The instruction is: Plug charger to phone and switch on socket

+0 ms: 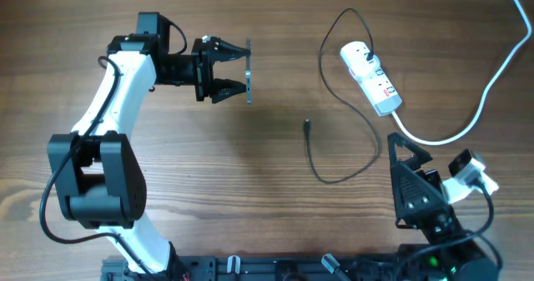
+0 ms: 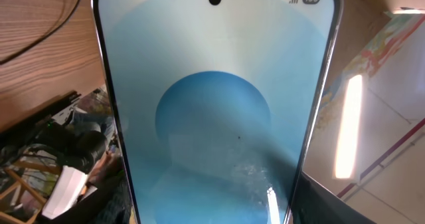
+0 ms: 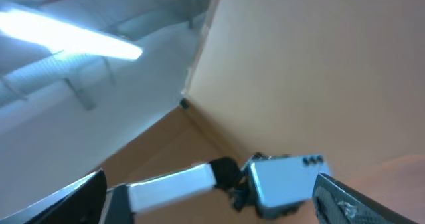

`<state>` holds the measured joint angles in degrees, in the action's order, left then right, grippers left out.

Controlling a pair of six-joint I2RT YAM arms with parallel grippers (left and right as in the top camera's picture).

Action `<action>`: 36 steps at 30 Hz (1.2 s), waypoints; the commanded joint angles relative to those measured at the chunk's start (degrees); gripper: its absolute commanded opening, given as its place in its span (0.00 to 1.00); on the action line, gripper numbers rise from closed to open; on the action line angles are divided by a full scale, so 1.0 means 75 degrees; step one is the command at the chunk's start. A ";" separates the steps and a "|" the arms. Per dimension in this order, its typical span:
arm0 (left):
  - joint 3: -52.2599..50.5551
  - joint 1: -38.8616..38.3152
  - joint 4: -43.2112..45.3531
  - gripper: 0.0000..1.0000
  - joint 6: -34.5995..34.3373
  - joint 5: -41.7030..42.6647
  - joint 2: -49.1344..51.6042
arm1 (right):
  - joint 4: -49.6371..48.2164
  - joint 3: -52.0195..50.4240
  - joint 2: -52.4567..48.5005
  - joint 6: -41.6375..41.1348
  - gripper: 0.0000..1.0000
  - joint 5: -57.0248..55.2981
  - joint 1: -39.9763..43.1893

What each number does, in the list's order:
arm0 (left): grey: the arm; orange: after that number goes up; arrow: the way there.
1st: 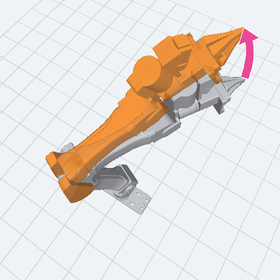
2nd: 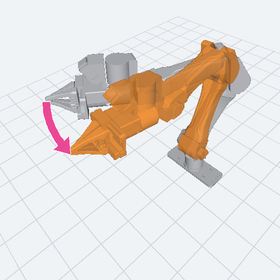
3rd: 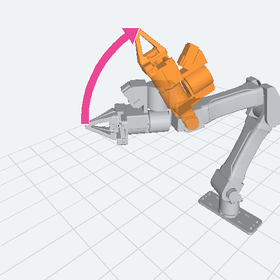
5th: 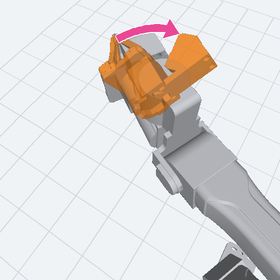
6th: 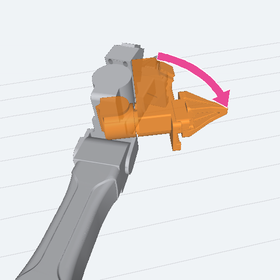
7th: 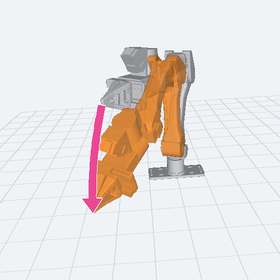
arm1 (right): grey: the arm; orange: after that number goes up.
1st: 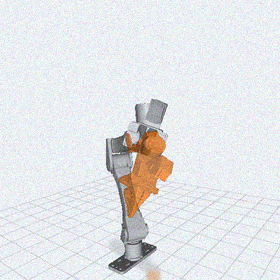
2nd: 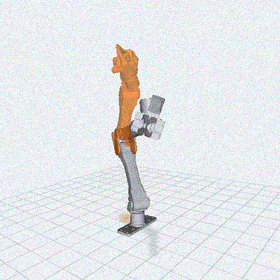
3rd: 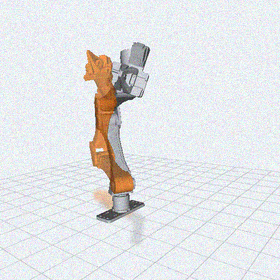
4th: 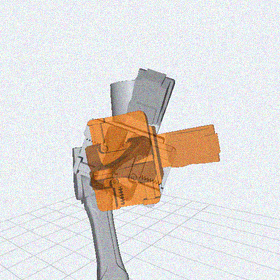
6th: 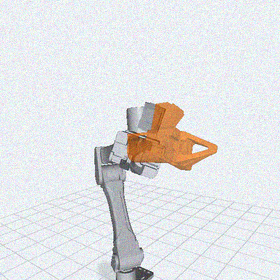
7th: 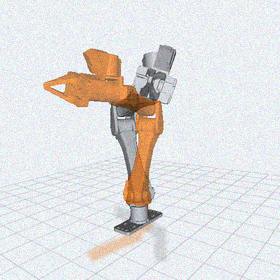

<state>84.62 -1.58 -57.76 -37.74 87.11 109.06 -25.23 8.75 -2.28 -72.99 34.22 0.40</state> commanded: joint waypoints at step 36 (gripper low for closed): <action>0.0157 -0.0475 0.1122 0.64 -0.2025 -0.0306 -0.0184 | 1.0643 1.1844 -1.2138 0.4733 0.94 -0.6889 -0.6659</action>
<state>84.66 -5.08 -50.39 -52.82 81.36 109.06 55.37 96.31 -89.06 -35.24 -13.96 -49.74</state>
